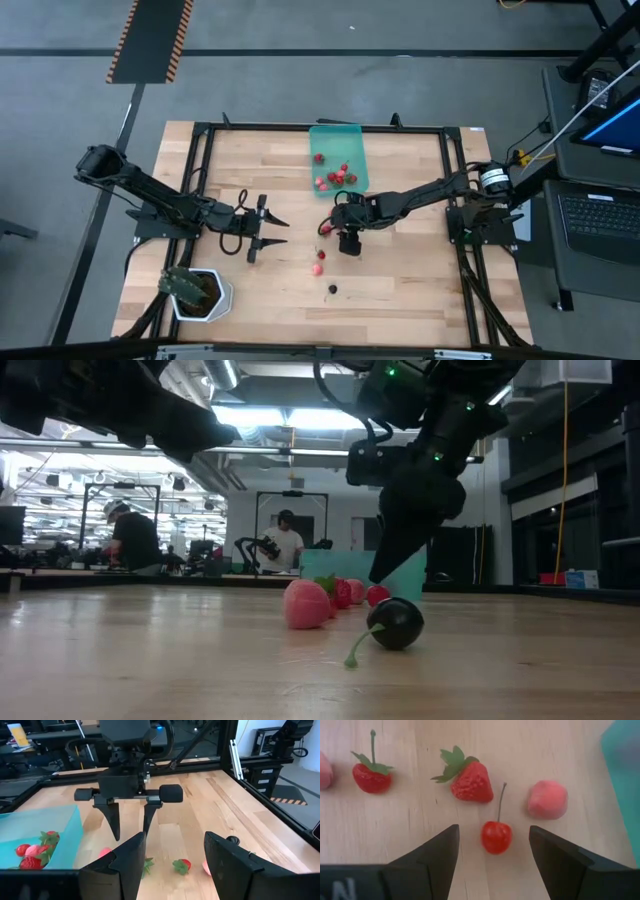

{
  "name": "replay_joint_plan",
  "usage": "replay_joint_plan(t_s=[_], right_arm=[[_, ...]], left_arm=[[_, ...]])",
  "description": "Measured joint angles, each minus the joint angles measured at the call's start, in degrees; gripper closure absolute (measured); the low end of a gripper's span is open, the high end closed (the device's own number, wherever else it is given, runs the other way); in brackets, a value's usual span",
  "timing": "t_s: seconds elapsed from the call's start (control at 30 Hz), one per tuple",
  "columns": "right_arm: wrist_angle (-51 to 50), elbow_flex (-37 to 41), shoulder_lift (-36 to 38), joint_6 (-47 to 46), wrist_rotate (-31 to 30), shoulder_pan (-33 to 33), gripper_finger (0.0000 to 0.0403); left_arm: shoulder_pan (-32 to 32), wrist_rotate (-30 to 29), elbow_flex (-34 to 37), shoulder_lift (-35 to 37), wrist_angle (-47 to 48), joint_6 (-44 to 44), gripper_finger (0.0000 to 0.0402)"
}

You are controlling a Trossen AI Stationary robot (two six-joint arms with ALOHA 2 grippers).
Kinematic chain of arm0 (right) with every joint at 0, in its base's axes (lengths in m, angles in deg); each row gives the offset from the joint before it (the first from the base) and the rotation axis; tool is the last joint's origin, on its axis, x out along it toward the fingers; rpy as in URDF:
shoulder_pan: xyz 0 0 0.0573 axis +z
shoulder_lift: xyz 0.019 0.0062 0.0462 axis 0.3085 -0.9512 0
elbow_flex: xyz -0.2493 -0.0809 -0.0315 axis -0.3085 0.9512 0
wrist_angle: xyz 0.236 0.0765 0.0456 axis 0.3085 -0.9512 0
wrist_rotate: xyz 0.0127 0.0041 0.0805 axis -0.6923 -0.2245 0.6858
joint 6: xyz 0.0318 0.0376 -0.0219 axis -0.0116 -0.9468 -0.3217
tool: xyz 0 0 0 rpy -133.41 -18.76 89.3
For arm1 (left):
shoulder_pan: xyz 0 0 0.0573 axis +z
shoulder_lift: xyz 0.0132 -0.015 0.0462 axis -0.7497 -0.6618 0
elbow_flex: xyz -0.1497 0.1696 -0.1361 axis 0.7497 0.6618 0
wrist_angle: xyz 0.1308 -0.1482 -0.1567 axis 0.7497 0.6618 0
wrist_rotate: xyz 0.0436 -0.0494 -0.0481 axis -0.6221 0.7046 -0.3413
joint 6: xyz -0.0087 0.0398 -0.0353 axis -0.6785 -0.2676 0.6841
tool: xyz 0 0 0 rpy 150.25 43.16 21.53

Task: Pick and placing Produce into tupperware
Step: Put the red cherry into the blue bin

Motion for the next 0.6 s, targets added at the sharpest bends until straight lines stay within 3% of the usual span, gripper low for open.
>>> replay_joint_plan(t_s=[0.6], right_arm=[[1.58, 0.04, -3.48, -0.26, 0.04, -0.09, 0.0163]], left_arm=[[0.0, 0.0, -0.03, 0.0, 0.94, 0.06, 0.0207]])
